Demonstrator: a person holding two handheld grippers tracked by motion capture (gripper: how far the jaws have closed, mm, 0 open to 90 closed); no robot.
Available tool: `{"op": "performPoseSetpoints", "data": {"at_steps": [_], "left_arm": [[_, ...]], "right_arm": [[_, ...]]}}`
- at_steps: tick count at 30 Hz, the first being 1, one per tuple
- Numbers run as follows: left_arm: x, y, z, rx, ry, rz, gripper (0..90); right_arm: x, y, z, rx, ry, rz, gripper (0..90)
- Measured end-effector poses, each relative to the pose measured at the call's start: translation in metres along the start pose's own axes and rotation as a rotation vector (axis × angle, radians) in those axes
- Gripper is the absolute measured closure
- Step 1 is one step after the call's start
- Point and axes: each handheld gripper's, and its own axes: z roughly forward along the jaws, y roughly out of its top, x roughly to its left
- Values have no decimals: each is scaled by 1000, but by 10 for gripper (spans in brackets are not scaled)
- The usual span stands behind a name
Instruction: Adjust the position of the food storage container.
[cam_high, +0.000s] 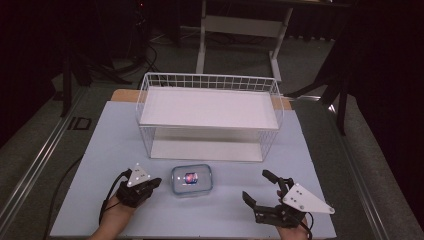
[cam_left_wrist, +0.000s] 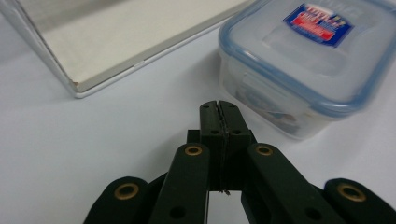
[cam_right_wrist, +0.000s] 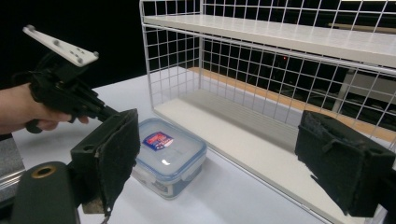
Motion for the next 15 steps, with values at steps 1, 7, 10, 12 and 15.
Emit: {"op": "performPoseSetpoints", "data": {"at_steps": [1, 7, 10, 12, 15], "left_arm": [[-1, 1, 3, 5, -5, 7, 900], [-9, 8, 21, 21, -31, 24, 900], [-11, 10, 27, 26, -34, 31, 900], [-11, 12, 30, 32, -35, 31, 900], [-15, 18, 34, 43, -39, 42, 900]], "right_arm": [[0, 0, 0, -1, 0, 1, 139], [0, -2, 1, 9, 7, 4, 140], [0, -2, 1, 13, 13, 1, 140], [-1, -3, 1, 14, 20, 5, 140], [-1, -4, -1, 17, 17, 5, 140]]}}
